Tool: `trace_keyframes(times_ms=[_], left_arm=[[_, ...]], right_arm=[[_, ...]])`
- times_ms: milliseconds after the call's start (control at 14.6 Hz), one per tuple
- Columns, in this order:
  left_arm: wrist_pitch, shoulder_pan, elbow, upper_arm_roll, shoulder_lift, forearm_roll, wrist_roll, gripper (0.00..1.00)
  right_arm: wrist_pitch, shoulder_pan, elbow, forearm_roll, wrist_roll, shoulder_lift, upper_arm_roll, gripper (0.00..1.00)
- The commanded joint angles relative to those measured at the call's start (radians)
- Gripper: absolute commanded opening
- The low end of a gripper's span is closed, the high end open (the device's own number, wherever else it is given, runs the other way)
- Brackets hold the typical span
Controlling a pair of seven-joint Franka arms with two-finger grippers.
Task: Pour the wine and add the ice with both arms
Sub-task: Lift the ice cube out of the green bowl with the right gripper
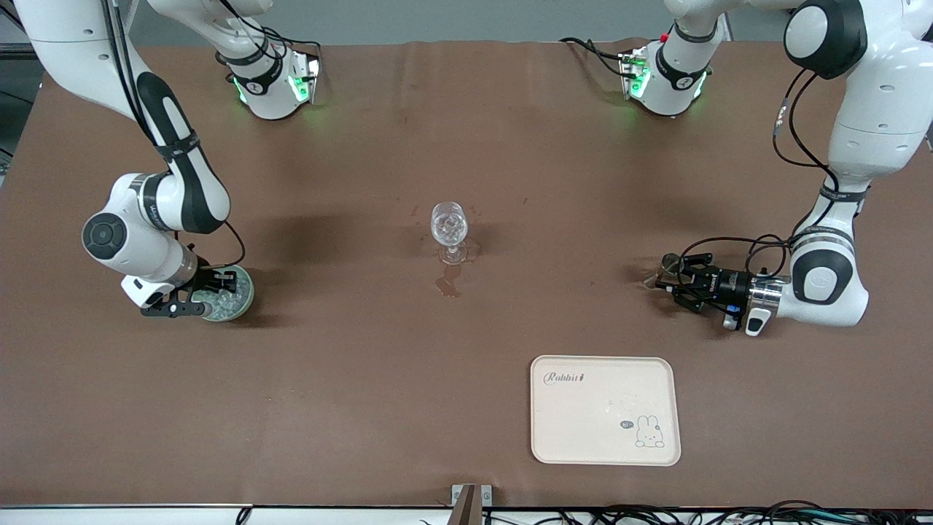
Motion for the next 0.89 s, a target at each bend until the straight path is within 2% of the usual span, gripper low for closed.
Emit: trace_keyframes(times_ms=[0, 205, 410, 547, 683, 820], left_arm=[[-0.018, -0.005, 0.006, -0.003, 0.0, 0.013, 0.01, 0.43], [-0.019, -0.006, 0.006, -0.008, -0.001, 0.013, 0.013, 0.37], [-0.019, -0.006, 0.006, -0.008, 0.0, 0.013, 0.042, 0.23], [-0.019, -0.006, 0.006, -0.008, 0.0, 0.013, 0.052, 0.17], [-0.019, -0.005, 0.006, -0.008, -0.001, 0.013, 0.052, 0.05], [-0.019, -0.005, 0.011, -0.009, -0.001, 0.01, 0.052, 0.0]], right_arm=[[0.018, -0.004, -0.007, 0.023, -0.015, 0.004, 0.002, 0.37], [0.018, -0.004, -0.007, 0.023, -0.015, 0.004, 0.002, 0.31], [0.008, -0.007, -0.004, 0.023, -0.006, 0.004, 0.004, 0.16], [-0.005, -0.004, 0.003, 0.023, -0.003, 0.004, 0.004, 0.14], [-0.061, -0.002, 0.035, 0.023, 0.003, 0.003, 0.004, 0.14], [-0.18, -0.002, 0.103, 0.026, 0.005, -0.014, 0.004, 0.03]])
